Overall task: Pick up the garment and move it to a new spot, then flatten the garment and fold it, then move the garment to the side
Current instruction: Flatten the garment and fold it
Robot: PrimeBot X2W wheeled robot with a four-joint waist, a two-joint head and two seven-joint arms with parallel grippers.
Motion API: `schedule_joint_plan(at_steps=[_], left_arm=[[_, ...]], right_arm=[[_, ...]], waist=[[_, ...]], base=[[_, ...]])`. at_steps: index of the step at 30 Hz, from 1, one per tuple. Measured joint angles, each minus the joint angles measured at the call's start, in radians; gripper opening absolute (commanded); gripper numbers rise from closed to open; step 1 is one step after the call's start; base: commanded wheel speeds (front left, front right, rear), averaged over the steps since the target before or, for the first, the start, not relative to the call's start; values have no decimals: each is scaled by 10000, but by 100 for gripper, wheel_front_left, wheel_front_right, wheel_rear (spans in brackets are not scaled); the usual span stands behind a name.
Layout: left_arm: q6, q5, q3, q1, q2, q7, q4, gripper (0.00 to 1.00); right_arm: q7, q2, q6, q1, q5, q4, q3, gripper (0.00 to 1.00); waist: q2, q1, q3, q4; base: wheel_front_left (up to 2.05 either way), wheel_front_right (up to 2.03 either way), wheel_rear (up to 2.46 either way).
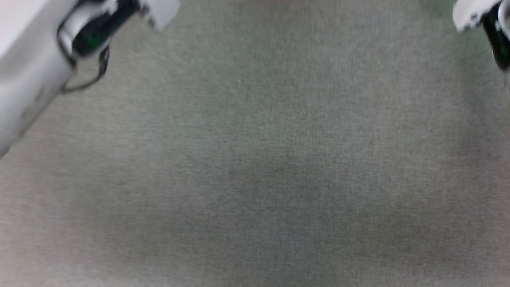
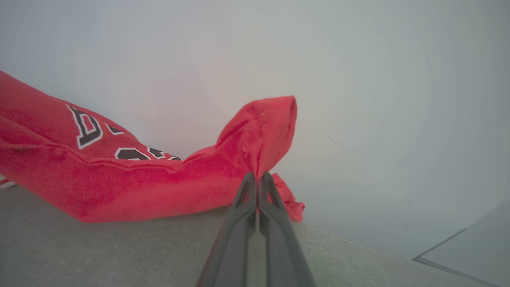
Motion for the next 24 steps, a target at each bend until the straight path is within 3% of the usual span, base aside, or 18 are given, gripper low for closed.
schedule_joint_plan(at_steps=[4,9,16,24], left_arm=[[4,-332,-113,809,577,821,-1080,0],[0,-433,-127,2264,1074,1271,-2249,0],[6,-539,-127,4650,2034,1523,-4054,0],[6,-447,-127,7747,3035,1524,-5327,0]], right_arm=[[414,-683,0,1136,1394,-857,1083,0],[941,-2153,0,2946,3160,-2433,2142,0],[1289,-3718,0,5744,5035,-4389,2646,0],[1371,-4899,2,8666,5797,-5962,2554,0]], waist=[[0,0,-778,123],[0,0,-1773,262],[0,0,-3091,406],[0,0,-4299,530]], base=[[0,0,0],[0,0,0],[0,0,0],[0,0,0]])
